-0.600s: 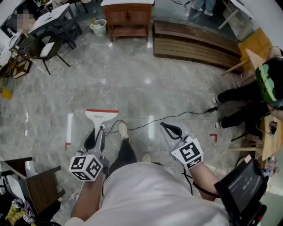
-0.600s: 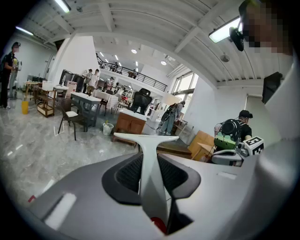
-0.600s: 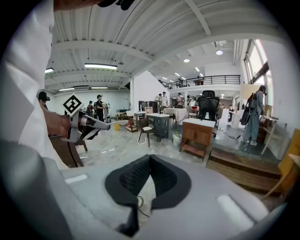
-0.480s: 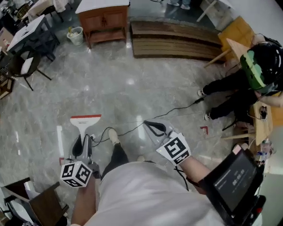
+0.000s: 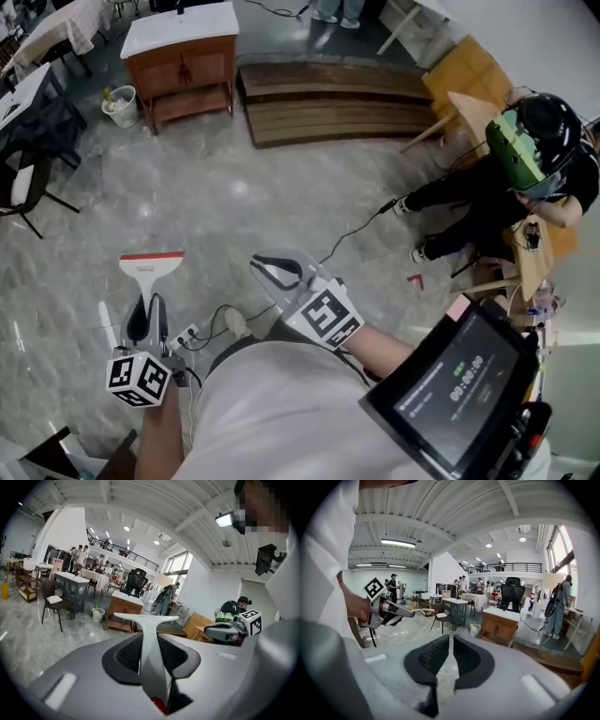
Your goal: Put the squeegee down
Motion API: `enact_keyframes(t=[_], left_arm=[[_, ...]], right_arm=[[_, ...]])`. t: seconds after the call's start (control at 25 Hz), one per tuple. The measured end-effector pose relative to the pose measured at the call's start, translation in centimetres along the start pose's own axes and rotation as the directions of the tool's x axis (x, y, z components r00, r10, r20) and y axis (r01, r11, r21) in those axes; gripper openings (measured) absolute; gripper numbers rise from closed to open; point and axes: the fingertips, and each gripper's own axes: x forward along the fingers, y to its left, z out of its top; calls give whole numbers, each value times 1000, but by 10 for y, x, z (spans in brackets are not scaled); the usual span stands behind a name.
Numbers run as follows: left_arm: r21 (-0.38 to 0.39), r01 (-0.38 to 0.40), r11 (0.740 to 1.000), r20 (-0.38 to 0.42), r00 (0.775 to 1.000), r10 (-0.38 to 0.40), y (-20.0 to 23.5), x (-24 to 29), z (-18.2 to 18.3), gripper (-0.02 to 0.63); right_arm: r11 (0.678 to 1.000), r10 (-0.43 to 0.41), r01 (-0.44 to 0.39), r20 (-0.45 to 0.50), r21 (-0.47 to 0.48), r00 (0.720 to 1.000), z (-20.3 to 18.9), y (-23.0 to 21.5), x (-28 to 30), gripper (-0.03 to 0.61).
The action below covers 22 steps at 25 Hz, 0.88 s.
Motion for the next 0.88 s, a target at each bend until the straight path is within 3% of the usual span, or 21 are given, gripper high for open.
enact_keyframes(t=[0.28, 0.56, 0.72, 0.88], left_arm=[[-45, -34, 998, 9, 999, 35, 30, 44, 20, 97], [-69, -51, 996, -26, 998, 49, 60, 75, 79, 97], [-74, -114, 991, -16, 993, 113, 91, 139, 109, 97], [-72, -146, 987, -5, 989, 147, 93, 224, 149, 97]], right_arm=[[999, 42, -42, -3, -23, 999, 19, -35, 58, 41], [999, 48, -48, -18, 10, 999, 66, -82, 109, 49], [995, 104, -104, 13, -3, 994, 77, -142, 174, 49], [991, 135, -134, 41, -25, 990, 93, -227, 218, 49]])
